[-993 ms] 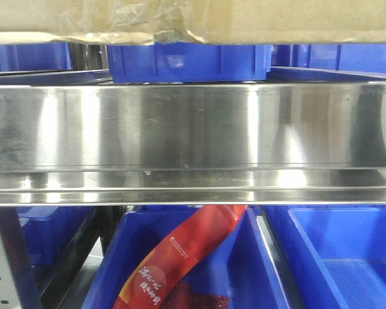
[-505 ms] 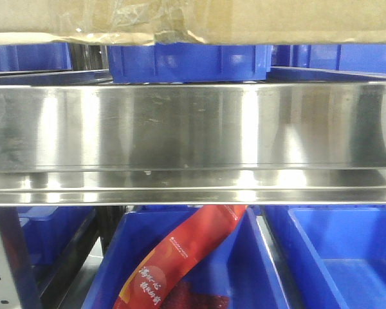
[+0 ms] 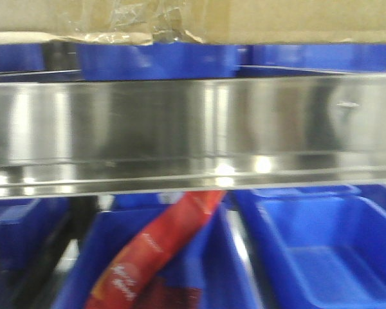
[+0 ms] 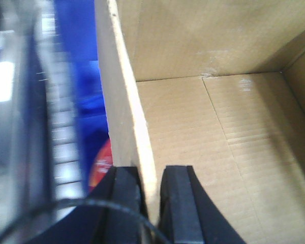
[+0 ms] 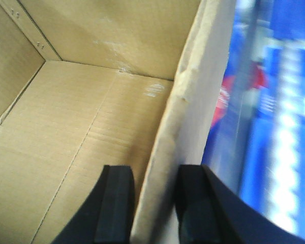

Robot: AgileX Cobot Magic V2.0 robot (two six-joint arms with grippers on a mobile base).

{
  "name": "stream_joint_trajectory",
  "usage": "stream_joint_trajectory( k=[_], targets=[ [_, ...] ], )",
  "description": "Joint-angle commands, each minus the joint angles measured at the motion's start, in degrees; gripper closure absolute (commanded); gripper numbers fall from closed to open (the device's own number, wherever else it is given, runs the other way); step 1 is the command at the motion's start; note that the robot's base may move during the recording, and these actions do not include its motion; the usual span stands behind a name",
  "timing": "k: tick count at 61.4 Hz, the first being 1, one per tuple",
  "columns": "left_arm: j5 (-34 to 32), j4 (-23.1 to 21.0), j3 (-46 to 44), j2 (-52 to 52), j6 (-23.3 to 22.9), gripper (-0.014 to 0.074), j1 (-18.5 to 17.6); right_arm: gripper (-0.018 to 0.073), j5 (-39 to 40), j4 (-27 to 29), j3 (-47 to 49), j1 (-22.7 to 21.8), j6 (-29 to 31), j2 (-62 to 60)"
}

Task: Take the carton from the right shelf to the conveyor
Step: 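Pull the held carton back from the shelf with both grippers, then drive the base away from the shelf, carrying the carton in both grippers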

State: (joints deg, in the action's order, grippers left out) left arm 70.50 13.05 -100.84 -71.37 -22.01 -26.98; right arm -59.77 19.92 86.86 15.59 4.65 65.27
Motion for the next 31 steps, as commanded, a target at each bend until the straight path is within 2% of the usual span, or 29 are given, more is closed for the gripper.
stream_joint_trajectory(
  k=[1,31],
  targets=[
    [-1.17,1.16,-0.56,0.24,0.74,0.0613,-0.08,0.0619,2.38,0.43,0.41,-0.08,1.4,-0.85],
    [-1.31,1.31,-0.56,0.26,0.74,0.0613,-0.08,0.0619,2.48,0.43,0.41,-0.08,1.4,-0.84]
  ],
)
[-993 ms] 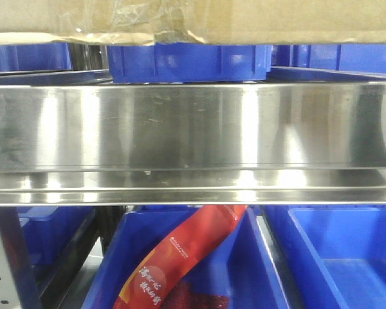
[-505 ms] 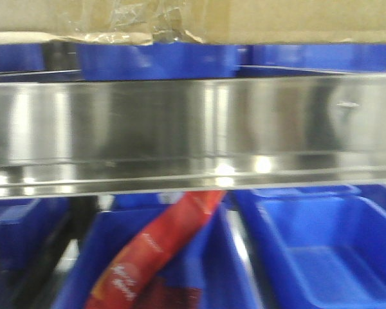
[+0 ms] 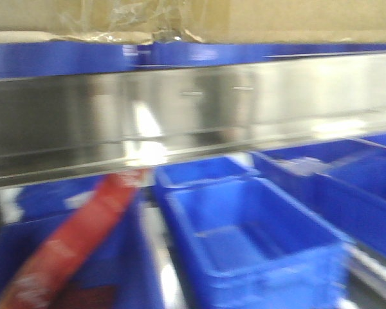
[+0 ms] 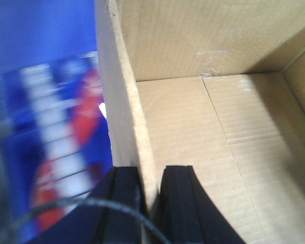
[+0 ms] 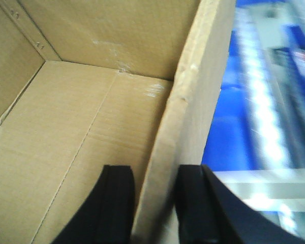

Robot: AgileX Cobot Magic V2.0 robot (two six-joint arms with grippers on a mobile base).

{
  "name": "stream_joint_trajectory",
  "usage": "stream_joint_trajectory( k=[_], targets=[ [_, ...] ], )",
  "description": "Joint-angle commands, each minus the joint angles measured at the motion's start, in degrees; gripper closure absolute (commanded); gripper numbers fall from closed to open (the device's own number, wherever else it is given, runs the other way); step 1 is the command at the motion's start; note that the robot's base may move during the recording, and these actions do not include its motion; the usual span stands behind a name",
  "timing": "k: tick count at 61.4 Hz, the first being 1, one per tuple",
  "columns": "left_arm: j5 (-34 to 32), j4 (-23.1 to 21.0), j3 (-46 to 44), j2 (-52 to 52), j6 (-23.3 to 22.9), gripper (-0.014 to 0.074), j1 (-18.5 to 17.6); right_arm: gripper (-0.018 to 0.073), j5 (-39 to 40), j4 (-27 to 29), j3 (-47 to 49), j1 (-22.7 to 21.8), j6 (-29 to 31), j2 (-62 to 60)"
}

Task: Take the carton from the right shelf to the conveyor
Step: 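Drive the base away from the shelf, carrying the carton in both grippers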

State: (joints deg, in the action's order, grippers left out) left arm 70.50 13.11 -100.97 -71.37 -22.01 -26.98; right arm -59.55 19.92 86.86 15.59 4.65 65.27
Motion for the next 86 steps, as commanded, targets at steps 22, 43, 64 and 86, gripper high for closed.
stream_joint_trajectory(
  k=[22,43,64,86],
  targets=[
    [-1.31,1.24,-0.43,0.26,0.74,0.0613,-0.08,0.0619,2.26,0.43,0.41,-0.08,1.4,-0.84],
    [-1.42,1.24,-0.43,0.26,0.74,0.0613,-0.08,0.0619,2.26,0.43,0.41,-0.08,1.4,-0.84],
    [-1.42,1.37,-0.43,0.26,0.74,0.0613,-0.08,0.0619,2.26,0.43,0.41,-0.08,1.4,-0.84],
    [-1.42,1.51,-0.43,0.26,0.74,0.0613,-0.08,0.0619,2.26,0.43,0.41,-0.08,1.4,-0.84]
  ],
)
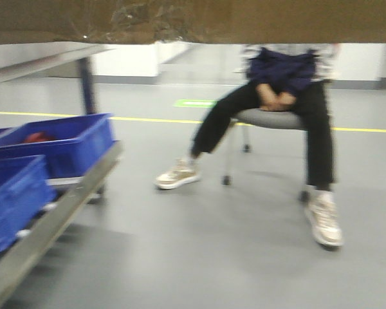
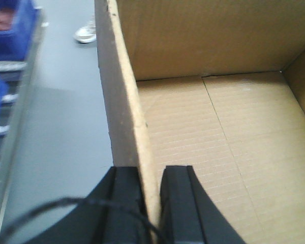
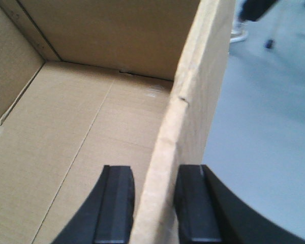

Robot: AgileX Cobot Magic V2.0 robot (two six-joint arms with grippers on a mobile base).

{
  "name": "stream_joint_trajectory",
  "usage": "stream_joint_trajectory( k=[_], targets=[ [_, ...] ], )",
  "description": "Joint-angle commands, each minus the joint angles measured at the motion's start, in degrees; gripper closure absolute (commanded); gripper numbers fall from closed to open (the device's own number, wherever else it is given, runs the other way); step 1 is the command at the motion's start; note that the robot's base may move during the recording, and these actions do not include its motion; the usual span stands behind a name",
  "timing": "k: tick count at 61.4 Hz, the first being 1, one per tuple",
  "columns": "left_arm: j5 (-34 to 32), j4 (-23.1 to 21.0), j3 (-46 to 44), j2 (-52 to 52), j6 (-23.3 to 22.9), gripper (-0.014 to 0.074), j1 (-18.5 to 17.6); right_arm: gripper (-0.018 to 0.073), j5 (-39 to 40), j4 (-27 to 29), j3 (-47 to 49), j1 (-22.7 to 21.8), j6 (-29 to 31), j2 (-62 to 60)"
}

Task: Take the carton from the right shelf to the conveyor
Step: 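Drive the base away from the shelf, carrying the carton in both grippers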

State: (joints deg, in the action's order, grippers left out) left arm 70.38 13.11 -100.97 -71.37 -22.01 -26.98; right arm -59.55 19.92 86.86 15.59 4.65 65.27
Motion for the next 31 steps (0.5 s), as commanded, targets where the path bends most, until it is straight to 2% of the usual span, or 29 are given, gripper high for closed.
stream_joint_trajectory(
  k=[1,31],
  targets=[
    [-1.31,1.51,-0.43,0.26,0.74,0.0613,-0.08,0.0619,2.26,0.43,0.41,-0.08,1.4,-0.84],
    [-1.31,1.61,-0.43,0.26,0.74,0.0613,-0.08,0.0619,2.26,0.43,0.41,-0.08,1.4,-0.84]
  ],
)
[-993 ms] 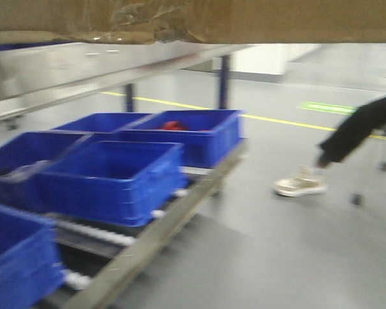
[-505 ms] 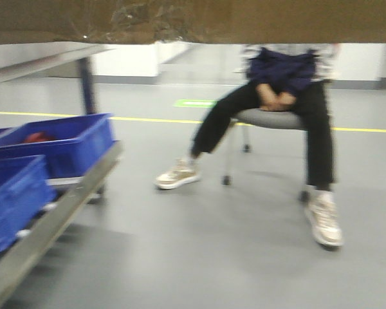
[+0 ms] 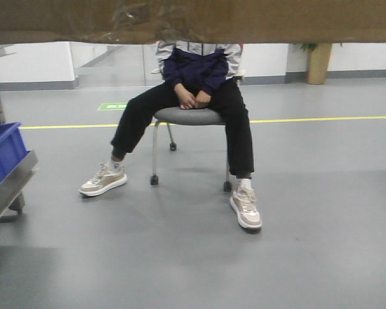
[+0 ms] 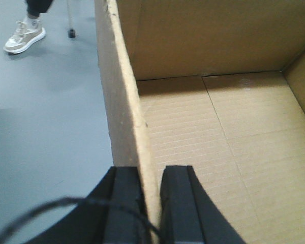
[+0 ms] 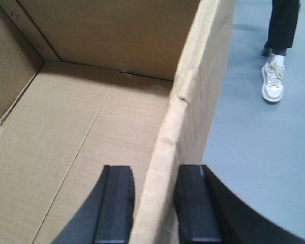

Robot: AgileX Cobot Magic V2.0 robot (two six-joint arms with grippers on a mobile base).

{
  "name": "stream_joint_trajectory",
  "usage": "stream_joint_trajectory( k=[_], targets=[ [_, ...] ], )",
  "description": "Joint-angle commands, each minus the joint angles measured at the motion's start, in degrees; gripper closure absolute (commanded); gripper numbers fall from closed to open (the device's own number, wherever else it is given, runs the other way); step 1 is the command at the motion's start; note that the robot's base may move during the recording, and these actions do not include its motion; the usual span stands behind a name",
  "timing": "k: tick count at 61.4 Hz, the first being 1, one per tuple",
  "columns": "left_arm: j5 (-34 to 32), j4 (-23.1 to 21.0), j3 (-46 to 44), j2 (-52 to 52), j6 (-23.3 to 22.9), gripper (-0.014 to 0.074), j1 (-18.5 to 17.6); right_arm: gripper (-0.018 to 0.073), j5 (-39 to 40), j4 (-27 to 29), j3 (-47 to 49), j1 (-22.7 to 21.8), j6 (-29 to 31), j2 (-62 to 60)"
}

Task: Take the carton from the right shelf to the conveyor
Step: 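Drive the base away from the shelf, carrying the carton in both grippers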

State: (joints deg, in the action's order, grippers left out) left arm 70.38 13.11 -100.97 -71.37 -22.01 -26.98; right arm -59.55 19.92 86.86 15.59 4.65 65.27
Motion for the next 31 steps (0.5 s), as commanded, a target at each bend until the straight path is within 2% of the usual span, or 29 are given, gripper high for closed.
stream_joint_trajectory(
  k=[1,31],
  targets=[
    [-1.31,1.61,-0.43,0.26,0.74,0.0613,-0.08,0.0619,2.26,0.43,0.41,-0.08,1.4,-0.84],
    [-1.31,1.61,-0.43,0.26,0.74,0.0613,-0.08,0.0619,2.26,0.43,0.41,-0.08,1.4,-0.84]
  ],
)
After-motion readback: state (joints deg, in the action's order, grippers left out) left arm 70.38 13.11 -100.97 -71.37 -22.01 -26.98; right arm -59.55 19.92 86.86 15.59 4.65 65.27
